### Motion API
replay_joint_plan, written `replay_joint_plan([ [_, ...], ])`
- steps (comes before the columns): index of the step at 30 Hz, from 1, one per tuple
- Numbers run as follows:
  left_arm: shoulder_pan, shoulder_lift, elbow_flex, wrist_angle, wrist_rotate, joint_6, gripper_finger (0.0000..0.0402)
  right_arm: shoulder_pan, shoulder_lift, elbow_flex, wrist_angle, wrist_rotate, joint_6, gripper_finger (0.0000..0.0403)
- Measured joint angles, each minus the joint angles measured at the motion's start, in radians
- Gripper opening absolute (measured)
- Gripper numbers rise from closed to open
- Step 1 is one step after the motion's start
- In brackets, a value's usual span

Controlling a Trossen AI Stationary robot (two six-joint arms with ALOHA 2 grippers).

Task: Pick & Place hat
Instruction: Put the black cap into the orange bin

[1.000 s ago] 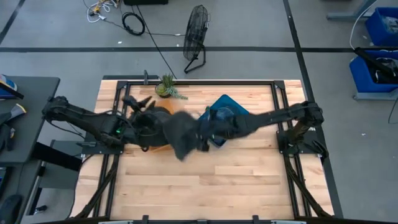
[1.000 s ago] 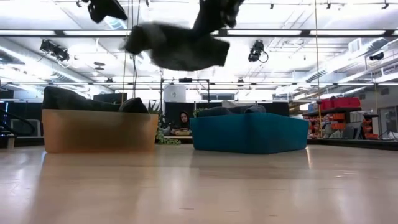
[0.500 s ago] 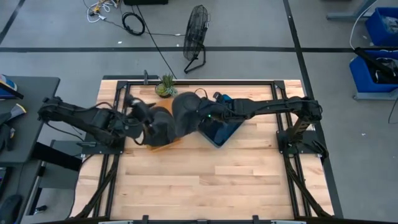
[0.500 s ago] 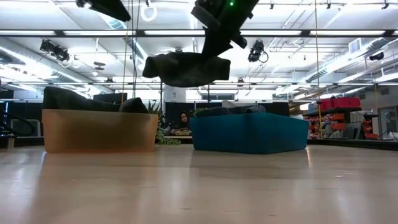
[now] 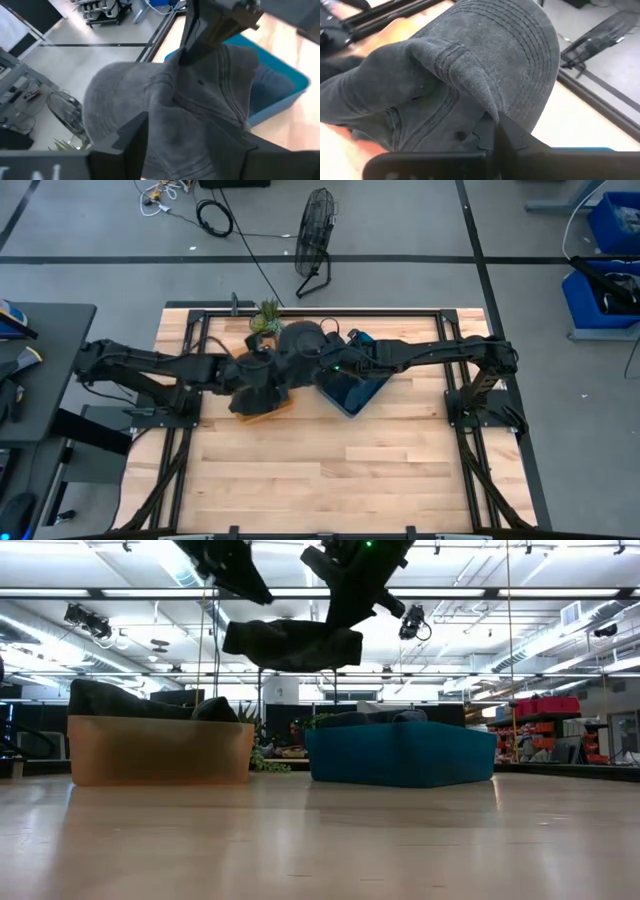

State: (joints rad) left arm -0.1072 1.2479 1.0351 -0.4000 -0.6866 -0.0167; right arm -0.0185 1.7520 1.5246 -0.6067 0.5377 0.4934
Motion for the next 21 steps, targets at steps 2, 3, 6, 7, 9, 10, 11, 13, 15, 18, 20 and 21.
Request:
replay_joint_plan([
  [2,0.017,0.024,0.0,0.026,0.0,0.037,0.0199,0.0,0.0,0.0,0.005,0.024,0.017,0.0008],
  [3,0.024,0.035,0.0,0.041,0.001,0.057,0.0205,0.0,0.0,0.0,0.006,0.036,0.03,0.0009],
  [6,0.049,0.062,0.0,0.109,0.0,0.107,0.0217,-0.001,0.0,0.0,0.013,0.049,0.045,0.0009],
  [7,0.059,0.069,0.0,0.123,0.0,0.127,0.0218,-0.001,0.0,0.0,0.015,0.049,0.034,0.001],
  [9,0.08,0.083,0.0,0.141,-0.001,0.144,0.0219,0.0,0.0,0.0,0.021,0.049,0.002,0.001],
  [10,0.091,0.091,0.0,0.142,-0.001,0.144,0.0219,0.001,0.0,0.0,0.021,0.049,-0.004,0.001],
  [11,0.102,0.096,0.0,0.138,-0.001,0.143,0.0218,0.002,0.0,0.0,0.022,0.049,-0.005,0.001],
  [13,0.123,0.102,0.0,0.12,-0.002,0.14,0.0213,0.008,0.0,0.0,0.022,0.049,-0.016,0.001],
  [15,0.136,0.112,0.001,0.107,-0.001,0.141,0.0206,0.01,0.0,0.0,0.017,0.058,-0.033,0.0011],
  [18,0.144,0.113,-0.001,0.083,-0.004,0.141,0.0188,0.01,0.001,-0.001,0.013,0.053,-0.055,0.0011],
  [20,0.143,0.114,0.0,0.077,-0.021,0.141,0.0168,0.009,0.001,-0.001,0.017,0.051,-0.069,0.0011],
  [21,0.143,0.114,0.0,0.074,-0.029,0.142,0.0155,0.009,0.001,-0.001,0.019,0.05,-0.08,0.0011],
])
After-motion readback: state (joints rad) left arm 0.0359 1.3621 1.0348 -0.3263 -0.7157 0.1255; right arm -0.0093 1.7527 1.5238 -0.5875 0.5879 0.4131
